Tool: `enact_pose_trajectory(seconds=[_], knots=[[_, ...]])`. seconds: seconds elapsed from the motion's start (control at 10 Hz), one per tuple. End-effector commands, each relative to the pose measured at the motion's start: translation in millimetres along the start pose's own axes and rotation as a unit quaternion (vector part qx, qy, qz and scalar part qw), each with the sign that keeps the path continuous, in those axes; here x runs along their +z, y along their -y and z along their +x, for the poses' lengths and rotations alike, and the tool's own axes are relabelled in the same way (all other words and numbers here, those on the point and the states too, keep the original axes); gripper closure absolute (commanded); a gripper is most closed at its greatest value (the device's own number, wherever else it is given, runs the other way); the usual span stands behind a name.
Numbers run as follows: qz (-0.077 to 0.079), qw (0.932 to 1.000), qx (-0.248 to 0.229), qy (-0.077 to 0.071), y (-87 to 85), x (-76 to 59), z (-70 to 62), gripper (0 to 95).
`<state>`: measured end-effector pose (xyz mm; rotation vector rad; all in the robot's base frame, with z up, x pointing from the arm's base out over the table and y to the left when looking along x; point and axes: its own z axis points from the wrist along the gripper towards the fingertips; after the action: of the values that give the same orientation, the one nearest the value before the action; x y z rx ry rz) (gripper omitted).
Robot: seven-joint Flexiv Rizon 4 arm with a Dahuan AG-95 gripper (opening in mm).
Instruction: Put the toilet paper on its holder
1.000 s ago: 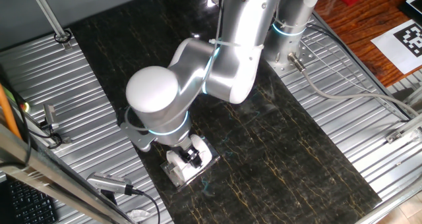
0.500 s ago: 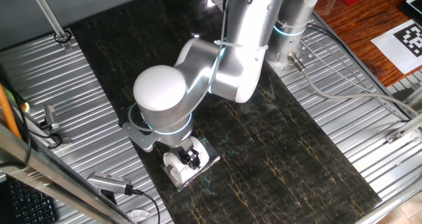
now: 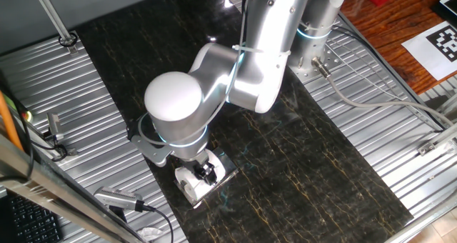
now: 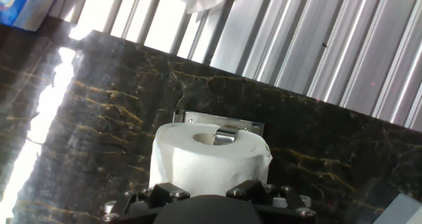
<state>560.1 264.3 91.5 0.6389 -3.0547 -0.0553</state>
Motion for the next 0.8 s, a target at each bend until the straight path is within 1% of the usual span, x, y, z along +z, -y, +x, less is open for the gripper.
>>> enact_pose_trajectory(seconds=[0.1, 0.4, 0.5, 0.6, 0.7, 0.8], knots=[[-0.001, 1.0, -0.004, 0.0, 0.9, -1.0, 0.9, 0.0], [0.001, 0.9999, -0.011, 0.002, 3.6, -4.0, 3.7, 0.0], [0.001, 0.9999, -0.013, 0.001, 5.6, -7.0, 6.1, 0.0], [-0.001, 0.9998, -0.018, -0.001, 7.4, -10.4, 8.7, 0.0], [-0.005, 0.9997, -0.024, -0.004, 9.4, -18.8, 13.4, 0.0], [-0.012, 0.9998, -0.012, -0.011, 8.2, -29.0, 19.2, 19.0]])
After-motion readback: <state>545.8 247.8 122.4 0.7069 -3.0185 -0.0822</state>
